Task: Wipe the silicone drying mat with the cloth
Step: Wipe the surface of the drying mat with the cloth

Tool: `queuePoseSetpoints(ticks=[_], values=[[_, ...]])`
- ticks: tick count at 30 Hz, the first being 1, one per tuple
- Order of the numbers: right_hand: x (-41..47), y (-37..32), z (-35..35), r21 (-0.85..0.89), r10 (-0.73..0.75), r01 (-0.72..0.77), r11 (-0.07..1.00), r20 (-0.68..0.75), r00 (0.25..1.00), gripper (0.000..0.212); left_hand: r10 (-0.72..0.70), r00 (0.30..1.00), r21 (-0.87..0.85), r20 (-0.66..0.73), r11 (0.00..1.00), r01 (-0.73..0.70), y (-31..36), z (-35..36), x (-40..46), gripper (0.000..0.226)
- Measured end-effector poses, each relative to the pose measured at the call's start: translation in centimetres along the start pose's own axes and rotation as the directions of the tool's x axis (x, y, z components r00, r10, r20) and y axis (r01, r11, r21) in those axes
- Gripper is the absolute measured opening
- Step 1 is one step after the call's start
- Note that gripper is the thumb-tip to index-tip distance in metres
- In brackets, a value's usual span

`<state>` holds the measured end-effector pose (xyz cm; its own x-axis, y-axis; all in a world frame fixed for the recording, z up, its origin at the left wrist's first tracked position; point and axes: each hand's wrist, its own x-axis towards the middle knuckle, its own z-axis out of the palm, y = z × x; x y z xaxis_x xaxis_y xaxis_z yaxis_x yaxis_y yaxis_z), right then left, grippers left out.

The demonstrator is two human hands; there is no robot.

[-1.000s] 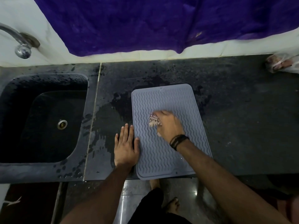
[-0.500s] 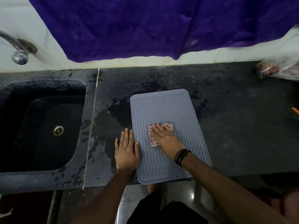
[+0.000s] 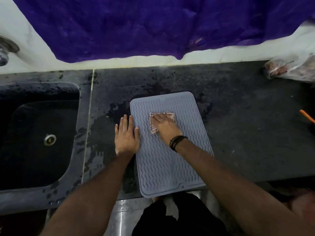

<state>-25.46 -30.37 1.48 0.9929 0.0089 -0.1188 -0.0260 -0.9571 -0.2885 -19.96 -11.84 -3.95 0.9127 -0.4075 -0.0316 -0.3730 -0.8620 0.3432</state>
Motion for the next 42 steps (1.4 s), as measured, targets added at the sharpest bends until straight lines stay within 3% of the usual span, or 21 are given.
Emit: queuePoseSetpoints(ticks=[5,13,18,22,25,28,36,42], values=[[0.0,0.4,0.7,-0.077,0.056,-0.057,0.995,-0.017,0.998,0.083,-0.018,1.0,-0.011,-0.004,1.0,0.018,0.0,0.1,0.0,0.059],[-2.5,-0.1,-0.6,-0.232,0.024,0.003,0.973,0.112,0.993,0.063,-0.036,0.999,-0.02,-0.004,0.999,0.036,0.3,-0.1,0.0,0.058],[-6.5,-1.3,-0.5,-0.16,-0.006,0.05,0.986,0.263,0.965,0.064,-0.038,0.999,-0.02,-0.003,0.999,0.038,0.3,-0.2,0.0,0.061],[-5.8,-1.3,-1.6,-0.047,-0.039,0.047,0.998,0.159,0.986,0.063,-0.038,0.999,-0.019,-0.008,0.999,0.037,0.4,-0.3,-0.1,0.061],[-2.2,-1.8,-2.3,-0.046,0.046,-0.043,0.998,0.063,0.997,0.065,-0.044,0.999,-0.022,-0.009,0.999,0.044,0.3,-0.2,-0.1,0.058],[0.0,-2.9,-2.3,-0.092,0.109,-0.096,0.991,0.152,0.982,0.054,-0.041,0.999,-0.011,-0.006,0.999,0.041,0.4,-0.2,-0.1,0.058],[-5.6,-4.0,-0.3,-0.197,0.033,0.017,0.98,0.249,0.968,0.069,-0.039,0.999,-0.013,-0.005,0.999,0.039,0.2,0.0,-0.1,0.063],[-10.0,-4.4,-0.1,-0.134,-0.079,0.118,0.984,0.264,0.961,0.058,-0.036,0.999,-0.018,-0.011,0.999,0.036,0.1,0.3,0.0,0.063]])
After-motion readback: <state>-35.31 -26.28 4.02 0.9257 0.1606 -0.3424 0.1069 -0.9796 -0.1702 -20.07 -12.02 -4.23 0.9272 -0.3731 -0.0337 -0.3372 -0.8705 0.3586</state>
